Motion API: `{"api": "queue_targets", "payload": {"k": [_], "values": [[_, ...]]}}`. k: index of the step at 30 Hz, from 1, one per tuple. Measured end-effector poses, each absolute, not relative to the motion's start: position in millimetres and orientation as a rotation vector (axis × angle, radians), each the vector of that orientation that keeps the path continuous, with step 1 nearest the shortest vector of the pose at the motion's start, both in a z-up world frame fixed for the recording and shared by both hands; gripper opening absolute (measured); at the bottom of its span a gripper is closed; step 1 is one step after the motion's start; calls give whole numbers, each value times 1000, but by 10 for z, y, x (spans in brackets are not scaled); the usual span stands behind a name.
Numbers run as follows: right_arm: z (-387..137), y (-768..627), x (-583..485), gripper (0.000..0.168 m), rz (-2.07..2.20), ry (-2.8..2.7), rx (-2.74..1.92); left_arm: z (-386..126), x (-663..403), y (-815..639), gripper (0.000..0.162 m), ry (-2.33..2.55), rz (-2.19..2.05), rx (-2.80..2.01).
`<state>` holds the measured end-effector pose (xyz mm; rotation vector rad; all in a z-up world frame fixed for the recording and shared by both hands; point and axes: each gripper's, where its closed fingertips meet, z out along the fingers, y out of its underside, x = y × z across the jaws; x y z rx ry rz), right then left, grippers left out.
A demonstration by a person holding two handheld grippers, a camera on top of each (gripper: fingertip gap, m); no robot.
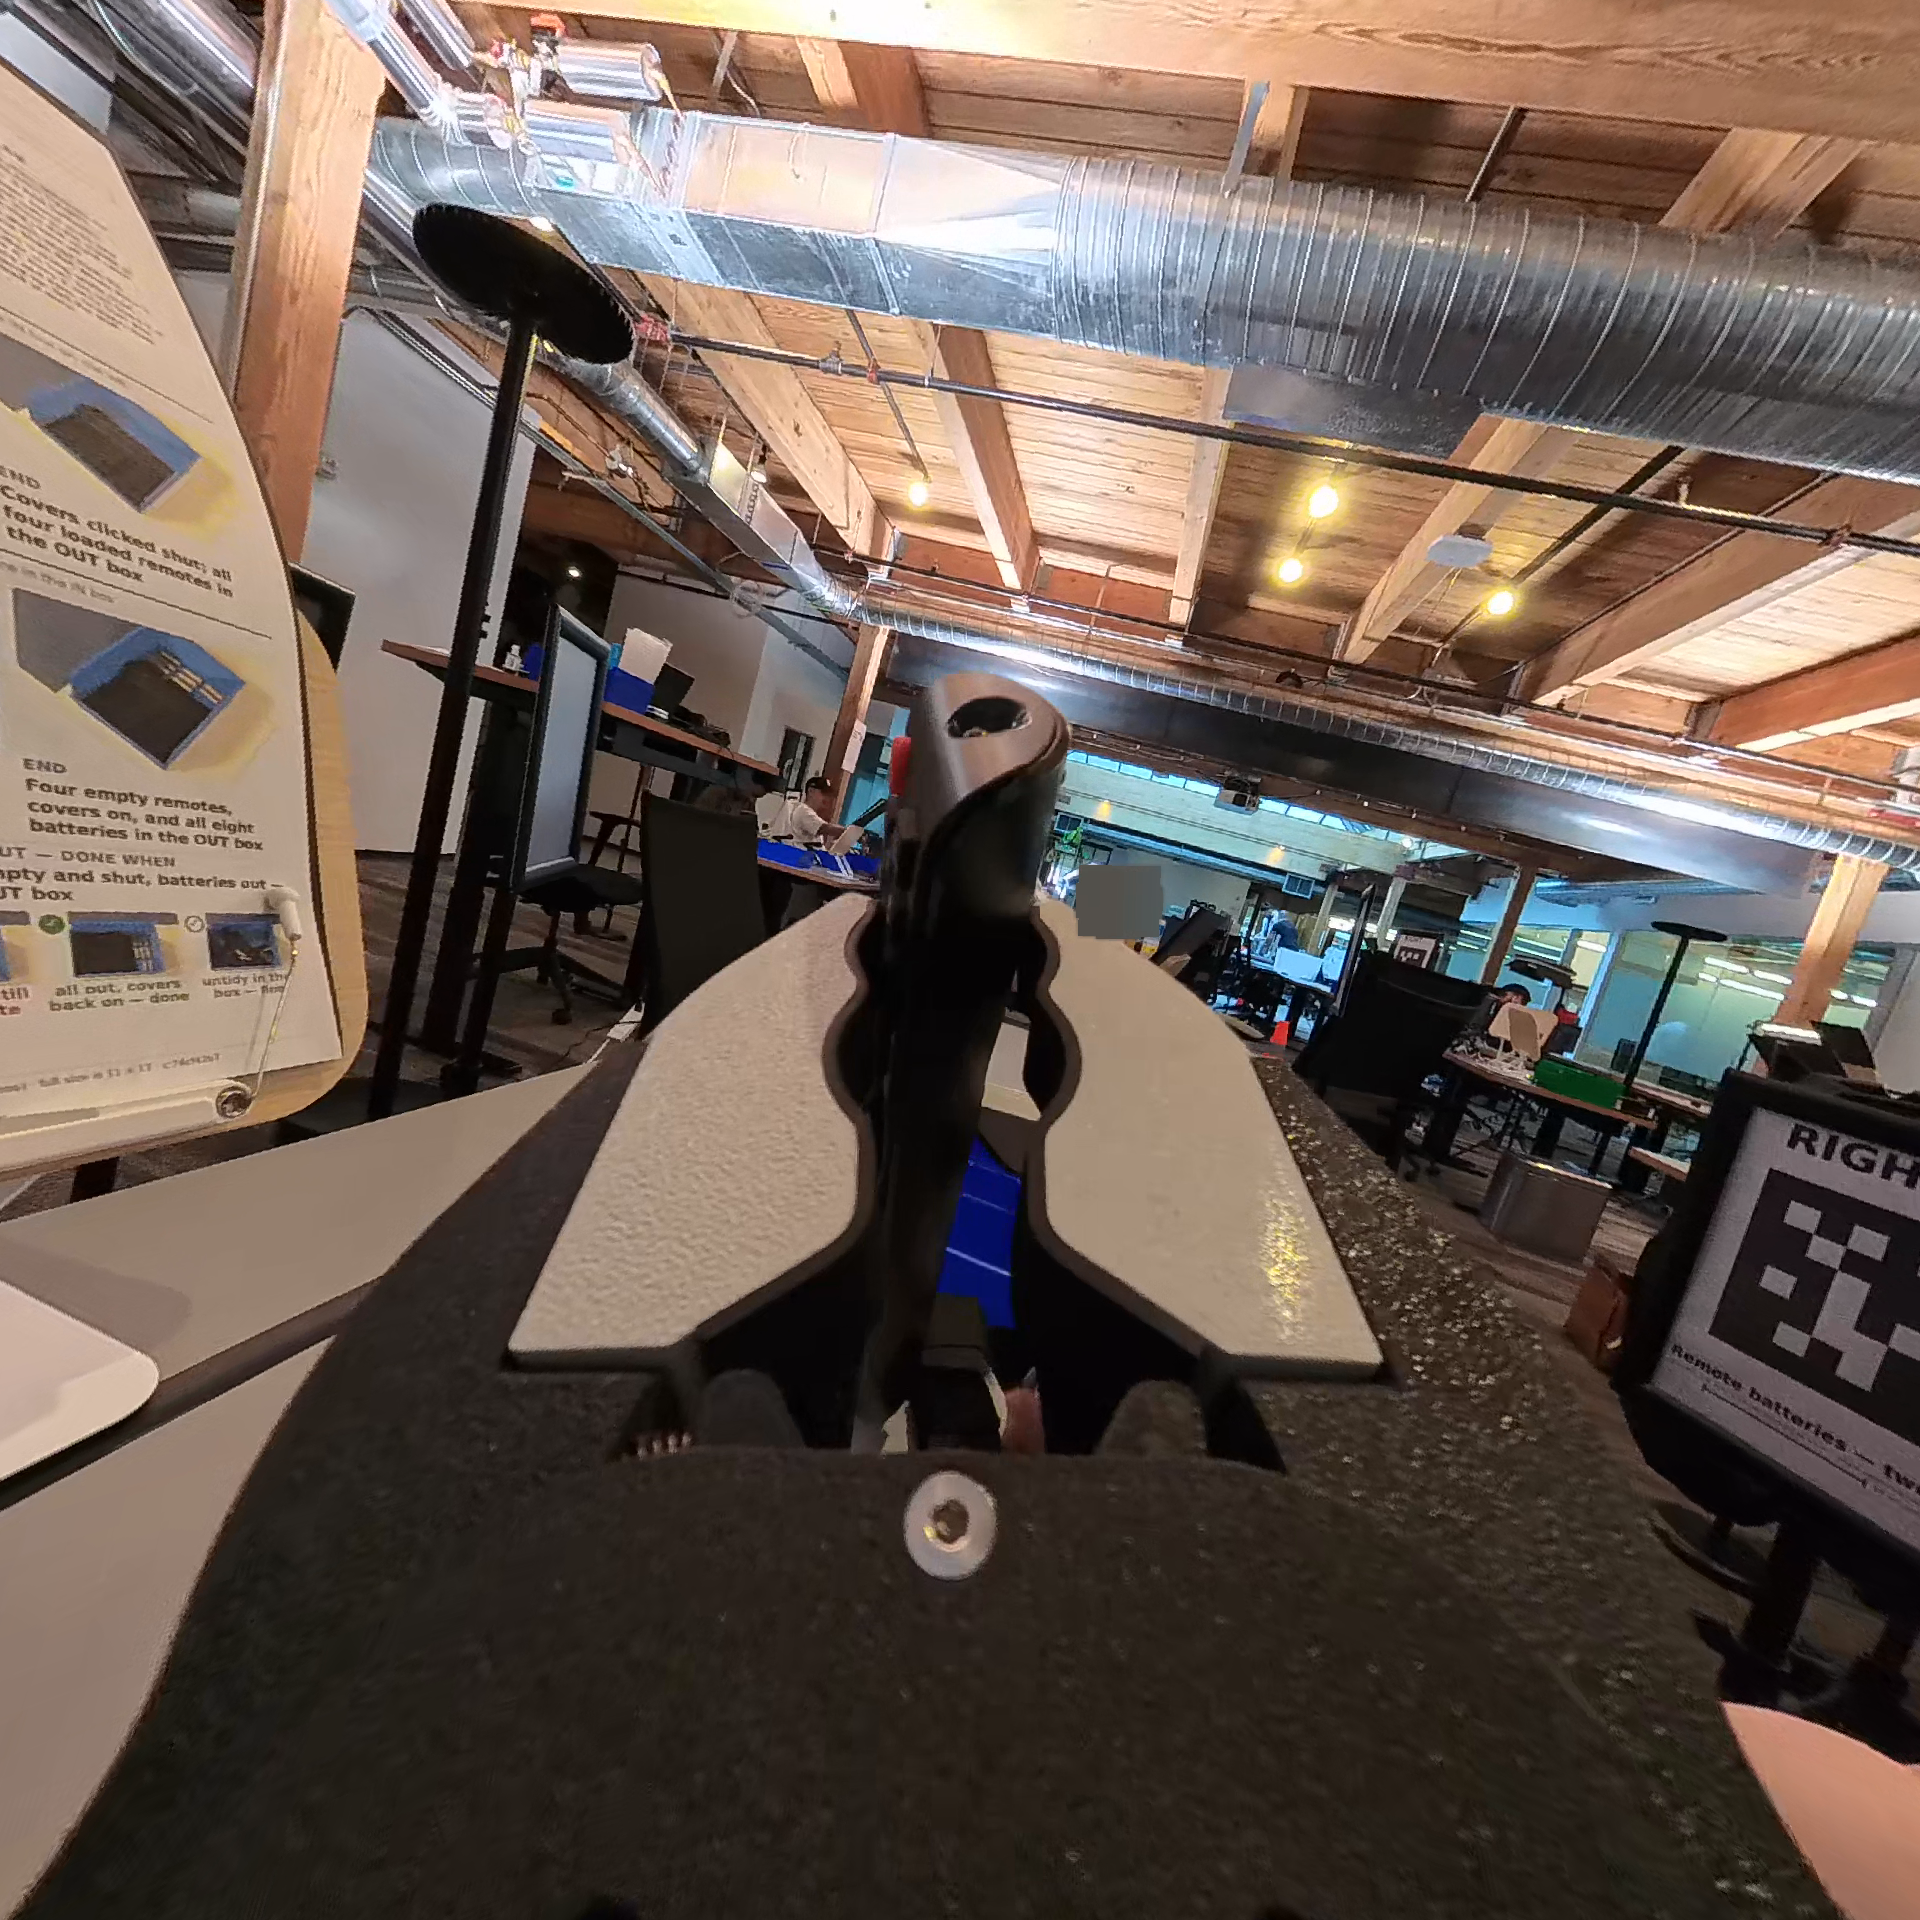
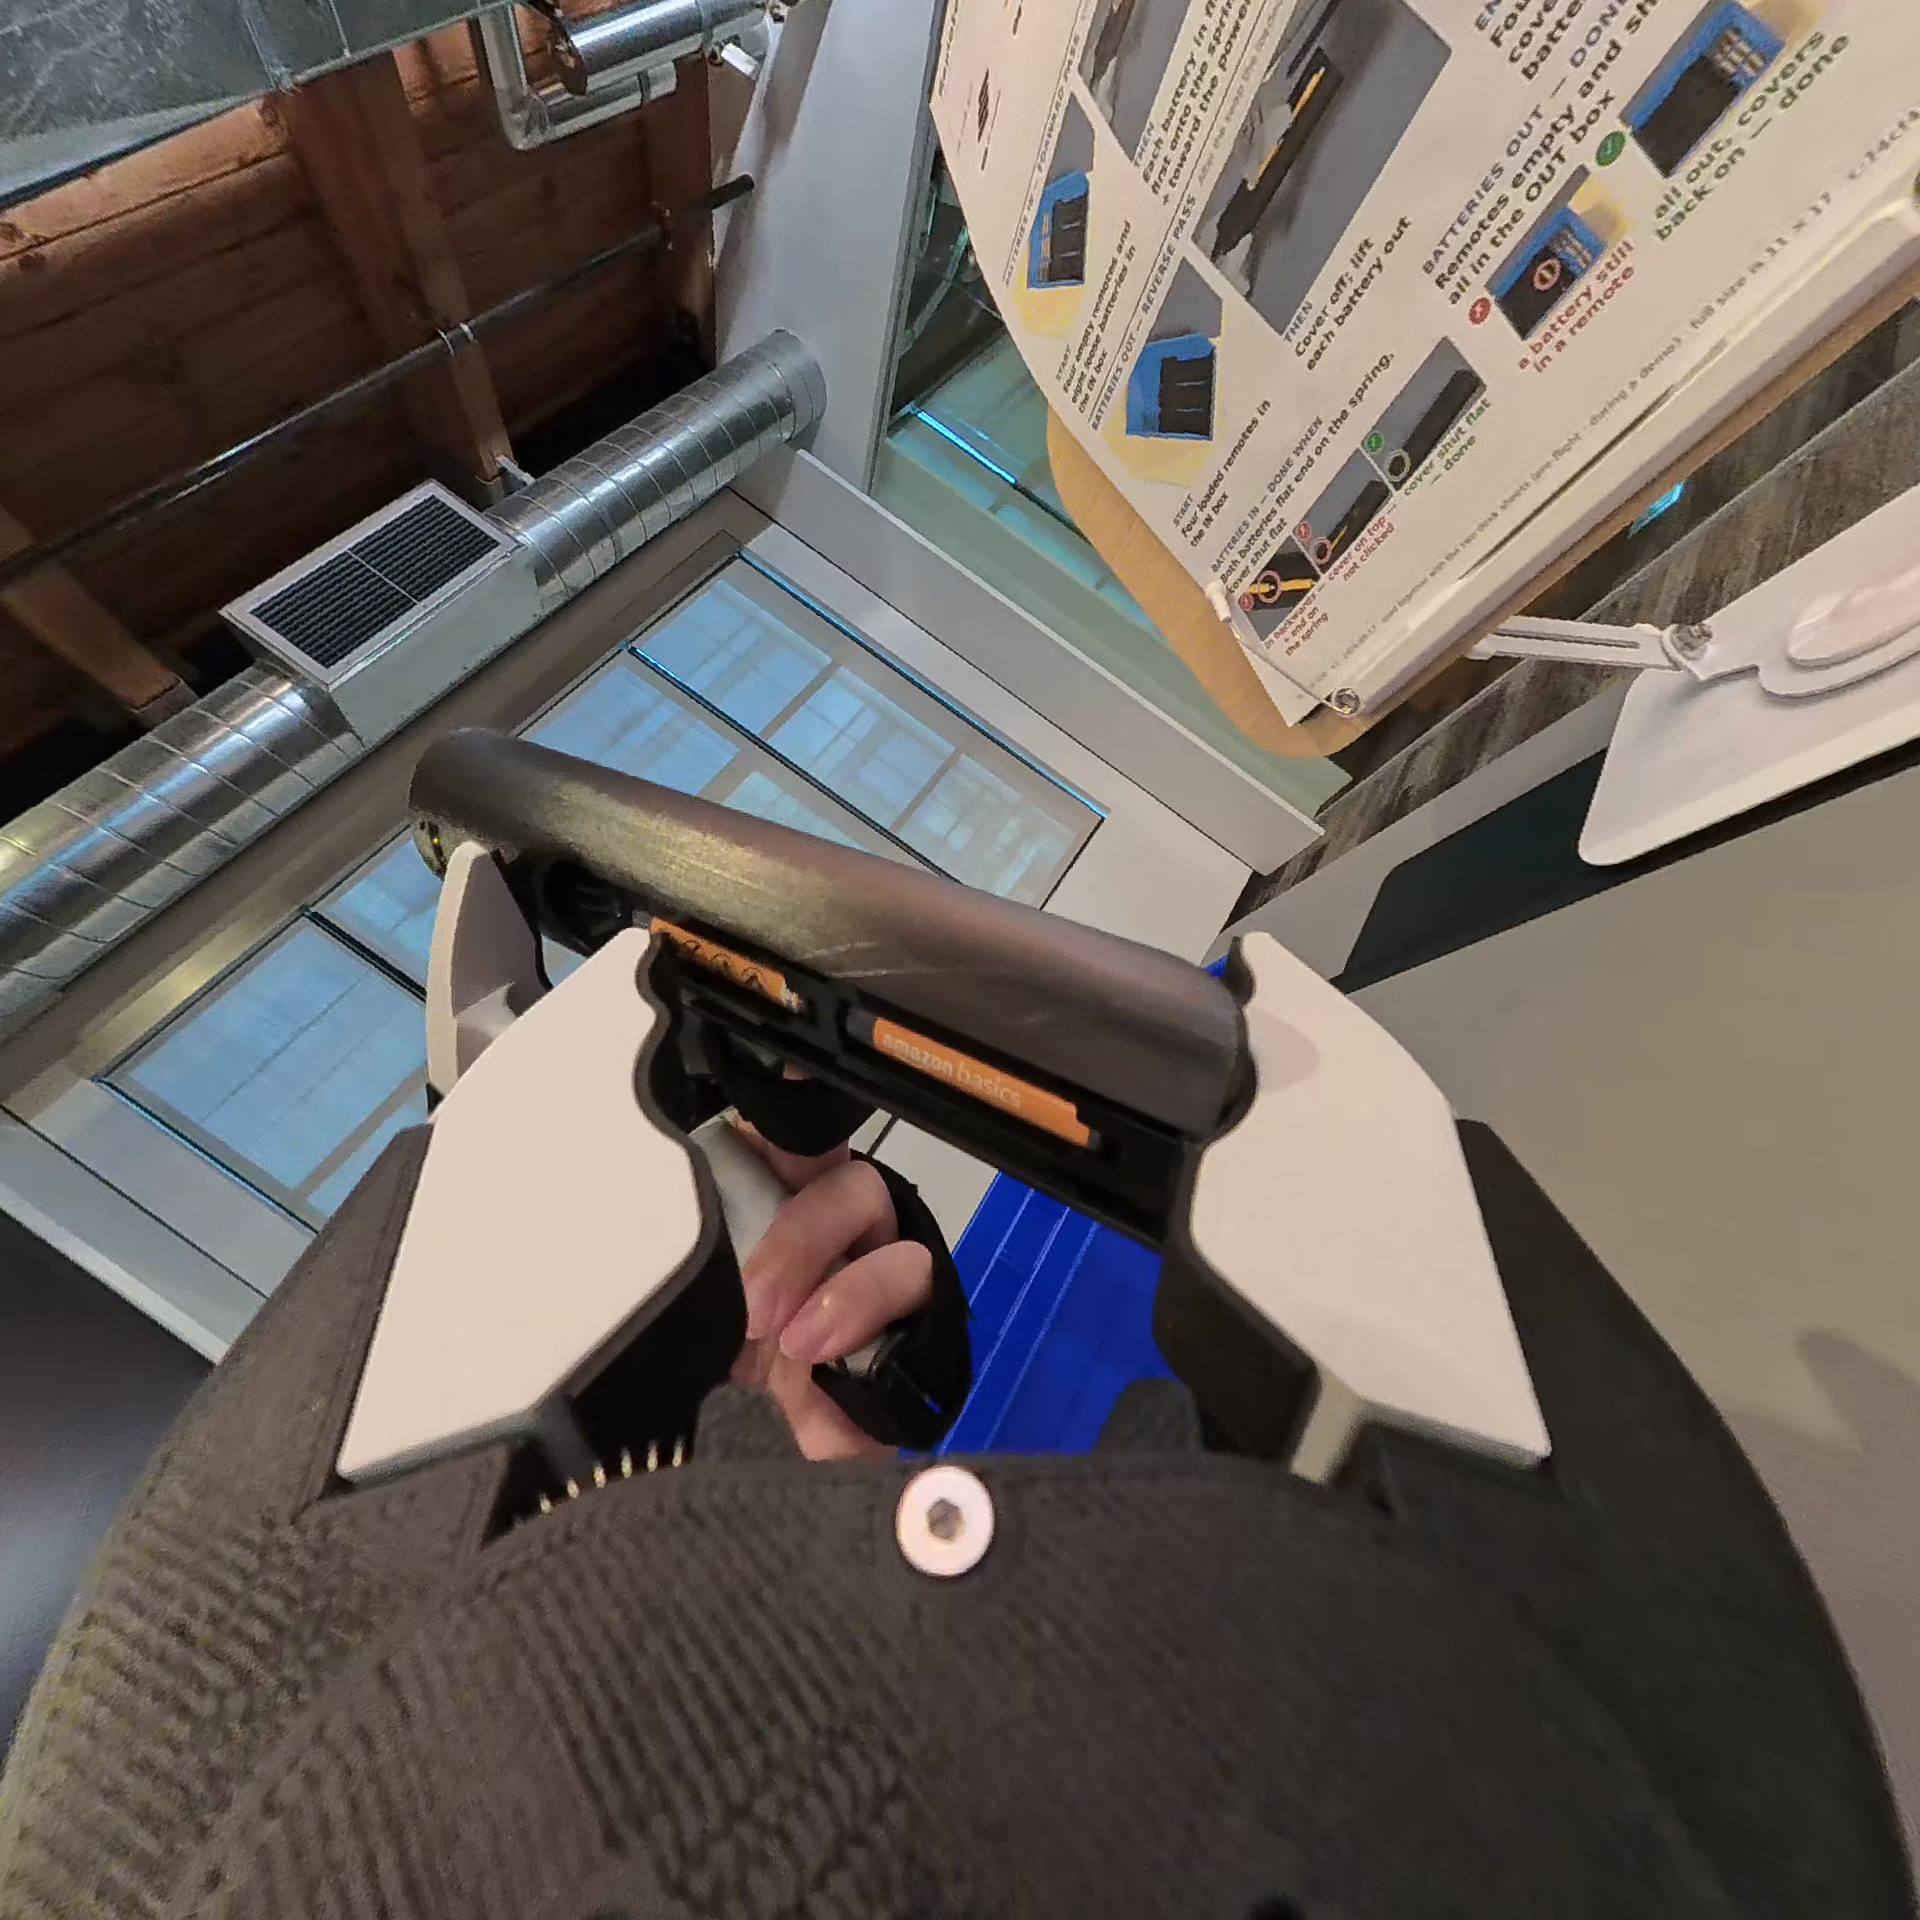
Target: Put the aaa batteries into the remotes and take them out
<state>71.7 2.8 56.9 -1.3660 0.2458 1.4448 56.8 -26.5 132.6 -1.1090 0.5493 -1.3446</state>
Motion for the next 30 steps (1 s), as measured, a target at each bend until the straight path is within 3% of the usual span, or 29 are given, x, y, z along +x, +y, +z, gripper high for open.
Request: {"api": "queue_targets", "payload": {"k": [1, 10, 14, 21, 26, 28, 30], "values": [[572, 26, 718, 98, 1436, 242, -1370, 1327, 564, -264, 25, 546, -1352, -1112], [709, -60, 801, 82, 1330, 167, -1333, 1419, 487, -301, 25, 488, -1444, -1063], [773, -100, 782, 65, 1370, 102, -1310, 1451, 408, -275, 25, 450, -1497, -1046], [902, -157, 669, 60, 1491, 12, -1271, 1533, 317, -286, 24, 409, -1505, -992], [933, -206, 554, 71, 1591, -20, -1272, 1506, 210, -191, 24, 352, -1531, -976], [874, -132, 520, 95, 1551, 32, -1332, 1494, 233, -197, 24, 344, -1497, -952], [844, -84, 534, 102, 1522, 60, -1343, 1503, 273, -240, 25, 360, -1486, -931]]}}
